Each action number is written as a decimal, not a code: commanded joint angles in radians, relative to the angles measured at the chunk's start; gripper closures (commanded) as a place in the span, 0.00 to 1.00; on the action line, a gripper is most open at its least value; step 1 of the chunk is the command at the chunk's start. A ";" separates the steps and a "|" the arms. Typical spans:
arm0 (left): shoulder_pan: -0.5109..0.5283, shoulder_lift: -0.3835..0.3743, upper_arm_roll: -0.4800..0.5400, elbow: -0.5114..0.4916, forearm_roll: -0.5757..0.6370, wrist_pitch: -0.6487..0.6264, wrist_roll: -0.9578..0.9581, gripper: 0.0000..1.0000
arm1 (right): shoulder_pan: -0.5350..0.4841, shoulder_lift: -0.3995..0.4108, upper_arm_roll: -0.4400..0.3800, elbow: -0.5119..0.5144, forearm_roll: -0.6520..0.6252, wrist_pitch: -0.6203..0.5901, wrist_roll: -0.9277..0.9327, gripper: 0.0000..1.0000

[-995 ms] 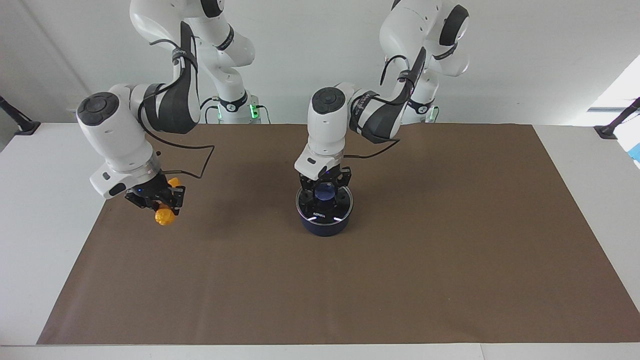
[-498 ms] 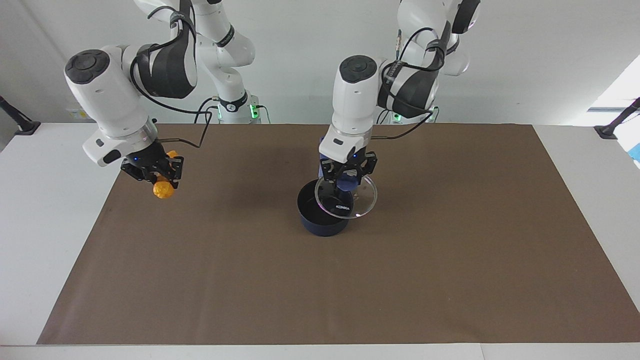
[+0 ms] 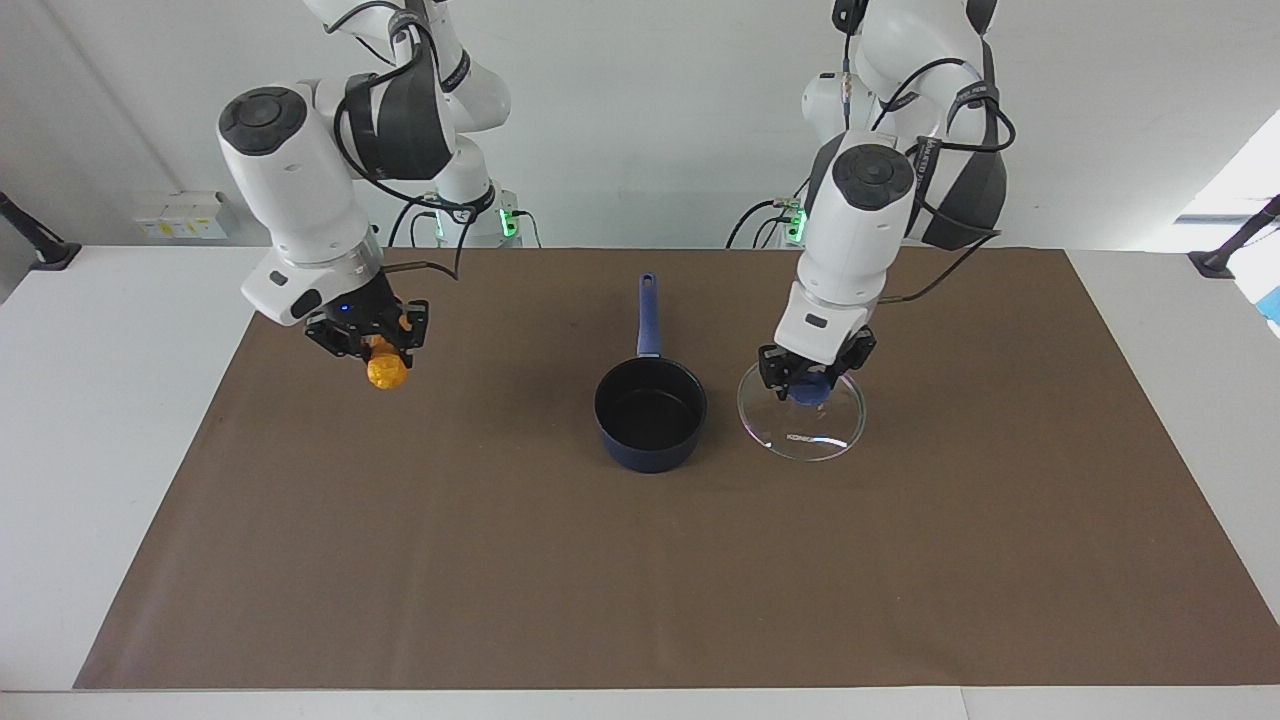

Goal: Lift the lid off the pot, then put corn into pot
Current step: 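Lift the lid off with the left gripper while the right gripper carries the corn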

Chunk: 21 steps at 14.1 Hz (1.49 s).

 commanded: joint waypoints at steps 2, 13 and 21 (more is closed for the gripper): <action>0.112 -0.067 -0.010 -0.107 0.008 0.032 0.133 1.00 | 0.122 0.055 0.000 0.040 0.014 -0.001 0.156 1.00; 0.410 -0.256 -0.010 -0.519 0.000 0.294 0.513 1.00 | 0.361 0.339 0.016 0.277 0.049 0.079 0.581 1.00; 0.467 -0.271 -0.010 -0.706 -0.041 0.484 0.556 1.00 | 0.410 0.393 0.022 0.210 0.052 0.210 0.647 1.00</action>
